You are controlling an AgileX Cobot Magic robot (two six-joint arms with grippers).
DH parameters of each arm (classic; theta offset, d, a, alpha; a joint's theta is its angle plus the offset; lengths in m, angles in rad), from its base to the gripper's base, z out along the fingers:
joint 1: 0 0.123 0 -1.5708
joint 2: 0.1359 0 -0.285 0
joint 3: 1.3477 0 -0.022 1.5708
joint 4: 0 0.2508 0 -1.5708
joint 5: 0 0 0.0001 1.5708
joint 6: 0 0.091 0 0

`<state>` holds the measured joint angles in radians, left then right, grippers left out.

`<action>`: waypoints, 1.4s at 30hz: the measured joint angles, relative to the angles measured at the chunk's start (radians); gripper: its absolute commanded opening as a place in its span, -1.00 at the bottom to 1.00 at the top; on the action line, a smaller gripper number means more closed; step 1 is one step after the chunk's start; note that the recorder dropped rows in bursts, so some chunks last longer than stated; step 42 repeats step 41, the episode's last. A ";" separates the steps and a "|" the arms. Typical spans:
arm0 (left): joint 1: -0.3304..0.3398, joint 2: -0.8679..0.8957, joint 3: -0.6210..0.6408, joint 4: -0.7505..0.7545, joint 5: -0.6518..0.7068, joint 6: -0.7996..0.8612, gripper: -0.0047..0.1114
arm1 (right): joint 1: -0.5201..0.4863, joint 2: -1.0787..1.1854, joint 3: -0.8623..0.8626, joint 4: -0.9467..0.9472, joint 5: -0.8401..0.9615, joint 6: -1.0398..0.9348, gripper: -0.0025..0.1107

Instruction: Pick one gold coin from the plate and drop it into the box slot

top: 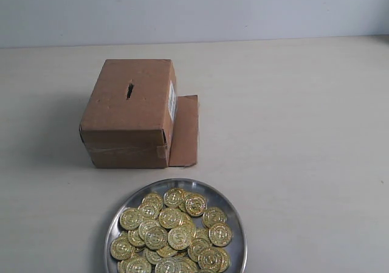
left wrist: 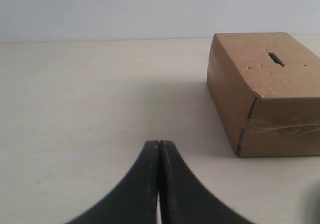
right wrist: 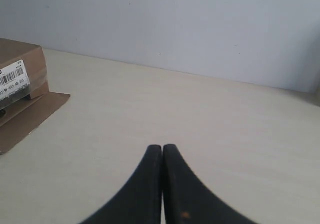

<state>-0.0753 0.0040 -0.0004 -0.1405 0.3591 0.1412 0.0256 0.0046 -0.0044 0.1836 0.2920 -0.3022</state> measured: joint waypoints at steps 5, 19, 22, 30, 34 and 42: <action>0.000 0.000 0.000 0.000 0.000 0.000 -0.92 | 0.000 0.000 0.000 0.000 0.000 0.000 -0.96; -0.044 0.000 0.000 0.000 0.000 0.000 -0.92 | 0.000 0.000 0.000 0.000 0.000 0.000 -0.96; -0.044 0.000 0.000 0.000 0.000 0.000 -0.92 | 0.000 0.000 0.000 0.000 0.000 0.000 -0.96; -0.044 0.000 0.000 0.000 0.000 0.000 -0.92 | 0.000 0.000 0.000 0.000 0.000 0.000 -0.96; -0.044 0.000 0.000 0.000 0.000 0.000 -0.92 | 0.000 0.000 0.000 0.000 0.000 0.000 -0.96; -0.044 0.000 0.000 0.000 0.000 0.000 -0.92 | 0.000 0.000 0.000 0.000 0.000 0.000 -0.96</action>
